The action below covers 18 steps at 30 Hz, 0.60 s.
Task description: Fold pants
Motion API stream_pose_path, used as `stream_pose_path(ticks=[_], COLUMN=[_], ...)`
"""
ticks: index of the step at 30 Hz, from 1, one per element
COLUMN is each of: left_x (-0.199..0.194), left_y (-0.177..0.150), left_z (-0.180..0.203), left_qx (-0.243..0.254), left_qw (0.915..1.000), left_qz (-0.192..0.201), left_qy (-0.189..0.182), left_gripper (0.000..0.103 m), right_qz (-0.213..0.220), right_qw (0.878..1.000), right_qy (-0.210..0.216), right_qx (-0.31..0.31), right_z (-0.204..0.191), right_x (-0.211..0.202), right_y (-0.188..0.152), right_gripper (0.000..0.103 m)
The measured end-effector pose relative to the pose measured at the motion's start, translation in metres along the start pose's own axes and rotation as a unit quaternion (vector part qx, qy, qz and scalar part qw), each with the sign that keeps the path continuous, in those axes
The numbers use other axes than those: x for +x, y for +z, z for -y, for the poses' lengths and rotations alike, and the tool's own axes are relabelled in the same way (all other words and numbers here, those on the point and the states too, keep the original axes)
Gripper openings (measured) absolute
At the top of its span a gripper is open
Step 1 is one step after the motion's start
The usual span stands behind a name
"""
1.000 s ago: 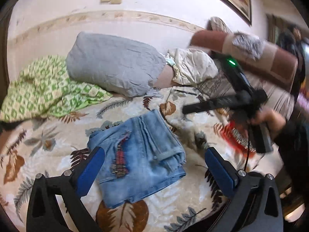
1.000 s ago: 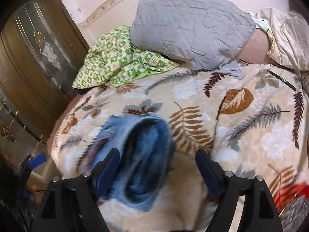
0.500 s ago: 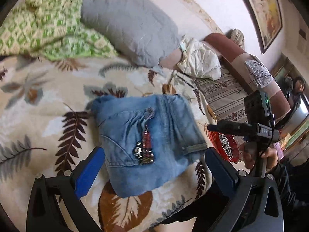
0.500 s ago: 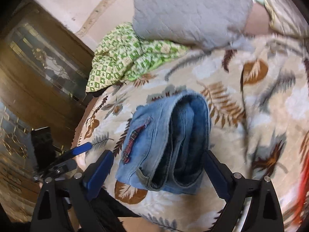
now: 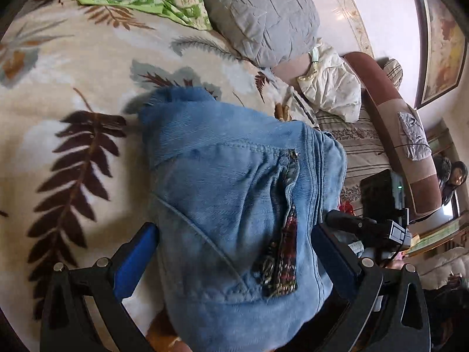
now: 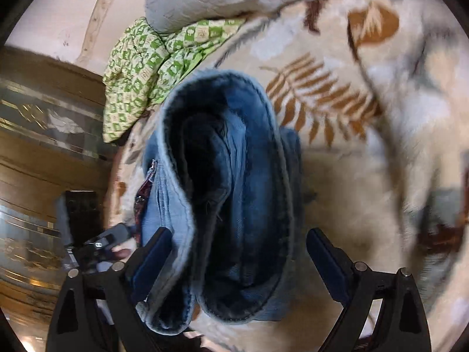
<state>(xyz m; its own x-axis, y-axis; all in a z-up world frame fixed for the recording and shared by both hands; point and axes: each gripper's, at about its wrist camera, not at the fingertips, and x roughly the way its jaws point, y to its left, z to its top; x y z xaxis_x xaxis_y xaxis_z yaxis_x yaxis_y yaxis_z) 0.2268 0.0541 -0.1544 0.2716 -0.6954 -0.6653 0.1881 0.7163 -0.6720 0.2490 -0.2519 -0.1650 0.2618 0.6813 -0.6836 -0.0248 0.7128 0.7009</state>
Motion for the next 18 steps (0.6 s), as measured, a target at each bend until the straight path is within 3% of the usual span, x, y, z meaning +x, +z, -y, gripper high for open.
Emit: stream_pose_path(ticks=[9, 18], left_x=[0.018, 0.028], left_y=[-0.002, -0.004], left_z=[-0.014, -0.003], left_qx=[-0.001, 0.025], left_qw=[0.9999, 0.9992], left_qz=[-0.014, 0.007], left_qy=[-0.01, 0.03], left_gripper=[0.103, 0.103], right_qz=[0.008, 0.043], right_qw=[0.999, 0.995], right_qy=[0.043, -0.037], right_qx=[0.014, -0.081], right_z=[0.016, -0.016], right_x=[0.033, 0.043], right_y=[-0.002, -0.012], right_gripper=[0.103, 0.101])
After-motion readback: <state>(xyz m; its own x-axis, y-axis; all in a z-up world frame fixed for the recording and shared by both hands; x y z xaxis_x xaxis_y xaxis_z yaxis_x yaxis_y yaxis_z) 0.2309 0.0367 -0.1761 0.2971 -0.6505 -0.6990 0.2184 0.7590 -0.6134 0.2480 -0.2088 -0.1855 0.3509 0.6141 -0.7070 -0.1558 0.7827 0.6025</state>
